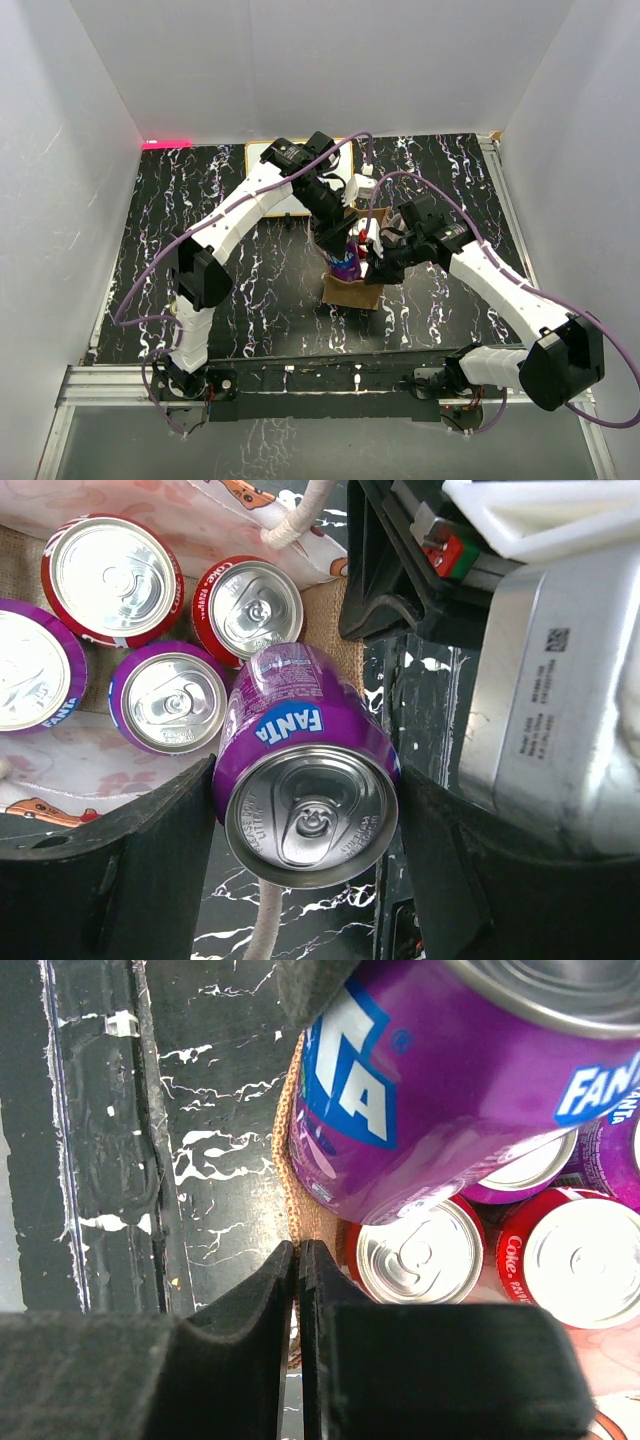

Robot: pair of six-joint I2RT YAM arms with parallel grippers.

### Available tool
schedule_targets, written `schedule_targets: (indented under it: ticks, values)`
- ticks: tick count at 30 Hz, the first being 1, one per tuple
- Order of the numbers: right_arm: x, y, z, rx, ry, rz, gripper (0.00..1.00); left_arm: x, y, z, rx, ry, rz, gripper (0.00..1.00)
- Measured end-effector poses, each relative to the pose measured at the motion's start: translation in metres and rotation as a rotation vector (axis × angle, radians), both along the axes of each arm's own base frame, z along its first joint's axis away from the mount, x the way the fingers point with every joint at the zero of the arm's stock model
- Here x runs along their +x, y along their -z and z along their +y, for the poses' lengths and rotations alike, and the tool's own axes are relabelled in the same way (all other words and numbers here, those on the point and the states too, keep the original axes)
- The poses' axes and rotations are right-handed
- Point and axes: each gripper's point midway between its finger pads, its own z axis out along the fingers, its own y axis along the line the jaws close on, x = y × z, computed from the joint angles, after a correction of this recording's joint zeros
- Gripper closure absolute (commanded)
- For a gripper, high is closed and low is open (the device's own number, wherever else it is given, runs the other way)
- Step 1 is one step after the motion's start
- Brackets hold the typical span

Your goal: Place the beverage into the canvas bag

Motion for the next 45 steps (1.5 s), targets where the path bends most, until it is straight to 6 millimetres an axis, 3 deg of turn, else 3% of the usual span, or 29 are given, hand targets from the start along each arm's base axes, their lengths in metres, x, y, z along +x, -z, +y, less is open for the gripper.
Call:
schedule_targets:
  ticks: [17, 24, 28, 45]
  values:
    - [-0.003, 0.000, -0.008, -0.034, 0.040, 0.013, 0.92, -0.005, 0.012, -0.004, -0.015, -0.017, 0.082, 1.00]
    - [-0.002, -0.003, -0.010, -0.039, 0.045, -0.009, 0.92, -0.007, 0.013, -0.010, -0.066, -0.075, 0.130, 0.90]
    - [-0.002, -0.004, -0.011, -0.042, 0.048, -0.017, 0.92, -0.009, 0.014, -0.014, -0.099, -0.104, 0.144, 1.00]
    - [-0.003, -0.004, -0.016, -0.043, 0.067, 0.004, 0.92, -0.010, 0.014, -0.018, -0.070, -0.061, 0.166, 1.00]
